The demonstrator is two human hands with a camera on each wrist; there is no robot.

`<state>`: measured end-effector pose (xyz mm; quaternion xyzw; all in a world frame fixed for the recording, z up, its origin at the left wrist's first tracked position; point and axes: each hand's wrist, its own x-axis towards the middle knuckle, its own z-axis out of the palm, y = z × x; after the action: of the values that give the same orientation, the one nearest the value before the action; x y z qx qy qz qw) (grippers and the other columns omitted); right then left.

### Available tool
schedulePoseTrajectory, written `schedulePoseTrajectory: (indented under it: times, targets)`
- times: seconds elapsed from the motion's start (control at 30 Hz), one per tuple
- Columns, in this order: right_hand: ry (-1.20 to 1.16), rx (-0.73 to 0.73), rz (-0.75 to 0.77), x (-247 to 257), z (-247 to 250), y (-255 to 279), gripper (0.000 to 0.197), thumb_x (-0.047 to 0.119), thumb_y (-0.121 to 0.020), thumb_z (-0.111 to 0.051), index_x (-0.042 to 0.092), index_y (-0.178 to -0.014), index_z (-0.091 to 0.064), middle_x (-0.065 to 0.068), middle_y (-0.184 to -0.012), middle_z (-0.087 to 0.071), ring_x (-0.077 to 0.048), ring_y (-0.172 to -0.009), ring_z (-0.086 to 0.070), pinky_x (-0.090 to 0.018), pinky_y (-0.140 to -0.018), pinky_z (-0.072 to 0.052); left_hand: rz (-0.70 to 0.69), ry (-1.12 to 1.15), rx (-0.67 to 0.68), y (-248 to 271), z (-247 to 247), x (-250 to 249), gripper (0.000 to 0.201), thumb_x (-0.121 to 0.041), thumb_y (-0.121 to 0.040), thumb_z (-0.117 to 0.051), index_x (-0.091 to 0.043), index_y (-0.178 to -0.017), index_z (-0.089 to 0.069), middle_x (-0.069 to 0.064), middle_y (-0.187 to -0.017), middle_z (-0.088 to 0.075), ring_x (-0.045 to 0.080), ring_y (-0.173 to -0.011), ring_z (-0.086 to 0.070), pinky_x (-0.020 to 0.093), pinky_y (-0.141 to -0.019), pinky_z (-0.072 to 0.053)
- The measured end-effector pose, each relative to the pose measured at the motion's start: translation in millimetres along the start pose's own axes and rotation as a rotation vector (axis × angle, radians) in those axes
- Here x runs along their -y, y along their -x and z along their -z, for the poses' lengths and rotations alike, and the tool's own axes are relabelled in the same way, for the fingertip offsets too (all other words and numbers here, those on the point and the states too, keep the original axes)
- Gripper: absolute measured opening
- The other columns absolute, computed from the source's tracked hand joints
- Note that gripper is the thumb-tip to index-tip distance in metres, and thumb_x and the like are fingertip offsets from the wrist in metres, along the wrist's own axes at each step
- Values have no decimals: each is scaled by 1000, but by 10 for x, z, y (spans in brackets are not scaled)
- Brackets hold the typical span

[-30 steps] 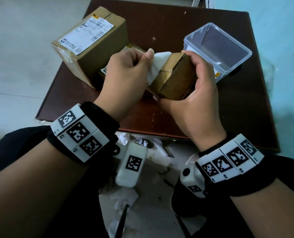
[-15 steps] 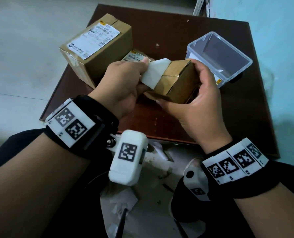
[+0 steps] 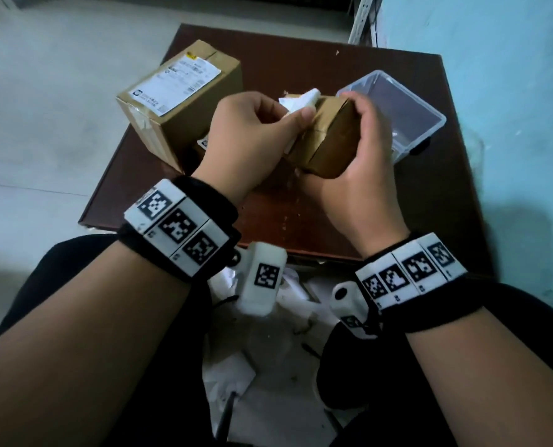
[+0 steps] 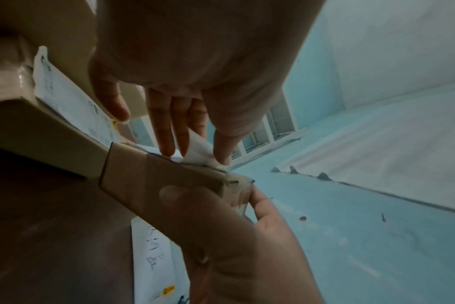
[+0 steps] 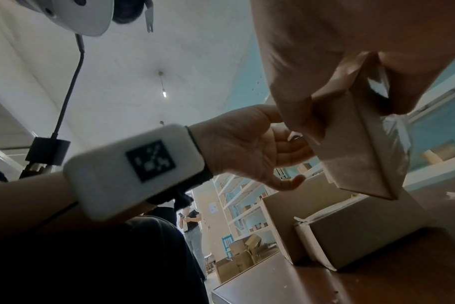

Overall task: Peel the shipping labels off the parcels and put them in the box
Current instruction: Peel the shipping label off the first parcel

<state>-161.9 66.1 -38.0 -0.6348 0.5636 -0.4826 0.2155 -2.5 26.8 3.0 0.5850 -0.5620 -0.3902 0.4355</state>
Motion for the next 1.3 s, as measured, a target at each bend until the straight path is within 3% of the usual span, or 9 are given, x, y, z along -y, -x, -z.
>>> schedulePoseTrajectory:
  times: [0.1, 0.3, 0.47, 0.57, 0.67, 0.83, 1.03, 1.13, 1.3]
  targets:
    - [8, -21, 5, 54, 32, 5, 94, 3, -70, -92, 15, -151, -45, -6, -142, -41, 20, -122, -39, 0, -101, -33, 47, 43, 25, -27, -56, -64, 42, -40, -87, -85, -1, -82, -72, 1, -66, -66, 6, -56, -58, 23, -53, -49]
    - [-32, -27, -63, 225, 172, 81, 94, 0, -72, -90, 21, -151, -44, -6, -150, -39, -5, -131, -43, 0, -102, -37, 33, 67, 57, 124, -51, -181, 40, -42, -86, -85, -5, -84, -71, 4, -70, -66, 10, -60, -59, 27, -55, -50]
    - [-61, 22, -24, 406, 357, 225, 95, 4, -70, -93, 23, -151, -46, -6, -149, -47, -13, -139, -48, -23, -117, -43, -24, 71, 77, 301, 123, -228, 50, -48, -83, -86, 0, -87, -70, 21, -87, -74, 23, -71, -66, 44, -66, -56]
    - [-40, 137, -6, 506, 535, 254, 96, 7, -70, -93, 30, -150, -47, -1, -147, -52, -16, -135, -55, -42, -113, -51, -14, 162, 101, 424, 205, -171, 54, -47, -80, -87, 4, -83, -68, 24, -80, -71, 21, -67, -62, 39, -62, -52]
    - [-93, 132, -7, 498, 576, 317, 94, 5, -71, -94, 28, -149, -48, 5, -145, -55, -13, -132, -58, -43, -110, -54, 76, 316, 132, 469, 205, -217, 27, -24, -83, -88, -9, -77, -67, 9, -76, -71, 15, -67, -66, 28, -55, -55]
    - [-126, 27, -25, 383, 465, 353, 96, 3, -69, -96, 24, -150, -49, 3, -148, -56, -13, -138, -56, -46, -116, -50, 173, 566, 155, 506, 64, -362, 11, -7, -86, -82, -2, -95, -76, 15, -92, -78, 22, -82, -74, 35, -75, -65]
    - [-172, -3, 4, 361, 343, 279, 92, 16, -72, -96, 24, -149, -47, -3, -149, -55, -22, -139, -56, -50, -114, -50, -110, 149, -76, 420, 36, -218, 27, -39, -87, -83, -14, -97, -84, 1, -114, -78, 15, -109, -73, 43, -96, -60]
    - [-173, -11, -11, 339, 365, 300, 93, 14, -67, -97, 30, -144, -48, -2, -145, -57, -21, -134, -59, -48, -111, -53, -209, 22, -9, 483, 30, -270, 13, -32, -96, -76, -20, -98, -80, -3, -91, -79, 10, -86, -74, 38, -79, -62]
    - [-212, -15, -45, 327, 419, 293, 95, 7, -63, -102, 32, -137, -49, 2, -137, -61, -13, -123, -64, -30, -102, -57, -270, -149, -13, 465, 45, -287, 47, -38, -99, -69, 4, -79, -67, 24, -74, -66, 24, -61, -55, 42, -60, -45]
